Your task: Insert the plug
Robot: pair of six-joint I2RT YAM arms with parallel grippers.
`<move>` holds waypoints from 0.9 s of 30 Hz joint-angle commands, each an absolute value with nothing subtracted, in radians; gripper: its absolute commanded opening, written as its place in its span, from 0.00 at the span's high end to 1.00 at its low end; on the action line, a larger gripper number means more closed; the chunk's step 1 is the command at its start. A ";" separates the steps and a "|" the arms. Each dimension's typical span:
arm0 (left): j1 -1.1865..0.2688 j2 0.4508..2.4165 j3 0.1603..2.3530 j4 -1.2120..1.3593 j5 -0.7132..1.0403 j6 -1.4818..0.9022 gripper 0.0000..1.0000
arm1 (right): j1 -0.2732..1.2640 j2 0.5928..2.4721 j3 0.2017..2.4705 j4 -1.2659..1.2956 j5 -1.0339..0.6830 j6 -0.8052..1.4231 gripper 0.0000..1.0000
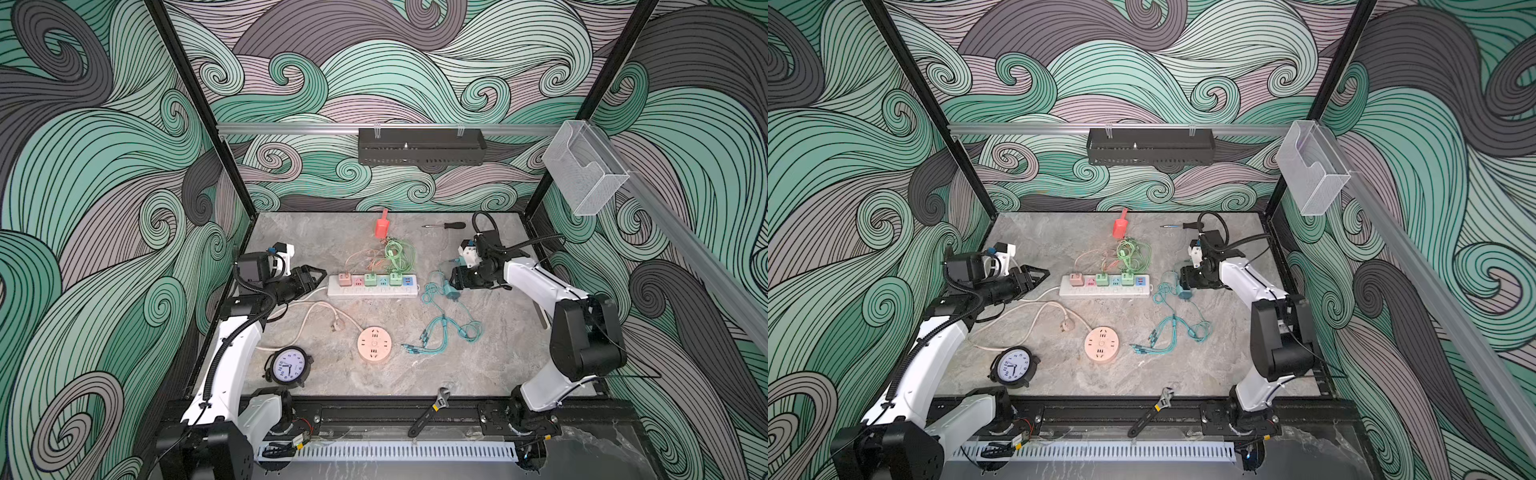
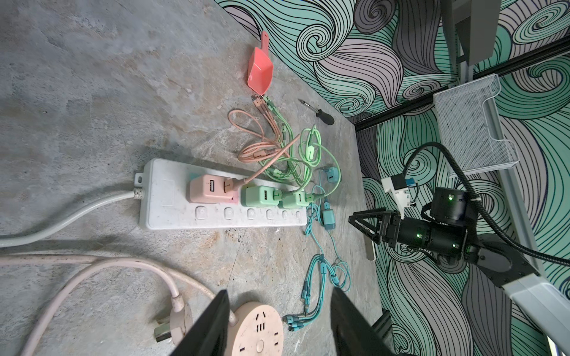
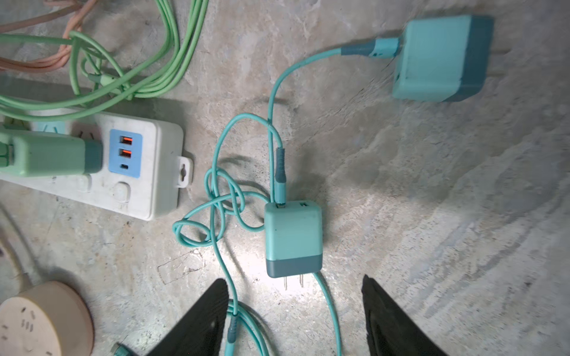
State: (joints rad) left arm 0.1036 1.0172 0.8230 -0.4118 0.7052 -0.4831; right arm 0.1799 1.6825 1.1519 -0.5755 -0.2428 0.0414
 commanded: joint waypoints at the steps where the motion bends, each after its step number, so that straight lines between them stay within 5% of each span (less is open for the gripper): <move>1: 0.113 1.009 0.883 -0.446 0.727 -0.450 0.44 | 0.169 1.728 1.173 -0.582 -0.375 0.028 0.31; 27: 0.114 0.960 0.907 -0.487 0.738 -0.433 0.38 | 0.168 1.897 1.212 -0.531 -0.281 0.032 0.46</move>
